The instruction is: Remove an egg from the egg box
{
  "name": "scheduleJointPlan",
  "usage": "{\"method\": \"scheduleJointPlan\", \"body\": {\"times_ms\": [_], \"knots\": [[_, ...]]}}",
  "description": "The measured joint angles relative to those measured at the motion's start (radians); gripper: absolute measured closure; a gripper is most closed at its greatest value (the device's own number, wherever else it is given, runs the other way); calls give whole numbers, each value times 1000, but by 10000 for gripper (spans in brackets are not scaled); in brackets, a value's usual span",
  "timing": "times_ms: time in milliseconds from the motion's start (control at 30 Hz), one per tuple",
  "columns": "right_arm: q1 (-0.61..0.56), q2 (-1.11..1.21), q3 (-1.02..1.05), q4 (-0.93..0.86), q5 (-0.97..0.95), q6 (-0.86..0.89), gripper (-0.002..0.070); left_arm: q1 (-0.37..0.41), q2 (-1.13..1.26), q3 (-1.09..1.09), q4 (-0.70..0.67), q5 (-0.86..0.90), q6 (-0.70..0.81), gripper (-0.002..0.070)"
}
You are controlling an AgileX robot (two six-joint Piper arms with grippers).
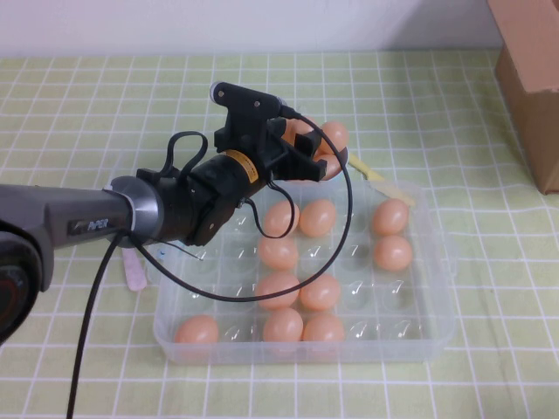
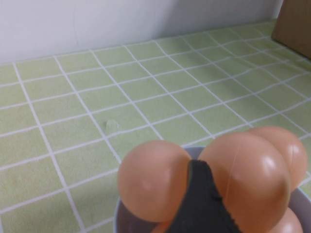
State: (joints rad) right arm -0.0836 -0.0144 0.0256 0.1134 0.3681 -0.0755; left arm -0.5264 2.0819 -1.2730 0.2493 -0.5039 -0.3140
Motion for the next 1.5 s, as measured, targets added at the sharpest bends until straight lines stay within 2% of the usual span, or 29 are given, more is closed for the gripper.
{"method": "scheduleJointPlan", "body": {"times_ms": [367,600,700,833,900,1000,1200,1367,1500], "knots": [[0,0,0,0,0,0,694,0,-68,12,27,28,3,258],[0,0,0,0,0,0,694,0,-316,175,19,12,172,271],[0,0,0,0,0,0,694,12,-454,305,10,-3,215,361],[0,0,0,0,0,0,694,39,-653,484,1,-5,217,591],[0,0,0,0,0,0,694,44,-762,563,1,4,217,633],[0,0,0,2,0,0,694,44,-952,658,1,70,217,663],[0,0,0,2,0,0,694,44,-1285,775,1,273,217,675],[0,0,0,2,0,0,694,44,-1492,862,0,334,209,676],[0,0,0,2,0,0,694,44,-1596,922,0,378,142,676]]}}
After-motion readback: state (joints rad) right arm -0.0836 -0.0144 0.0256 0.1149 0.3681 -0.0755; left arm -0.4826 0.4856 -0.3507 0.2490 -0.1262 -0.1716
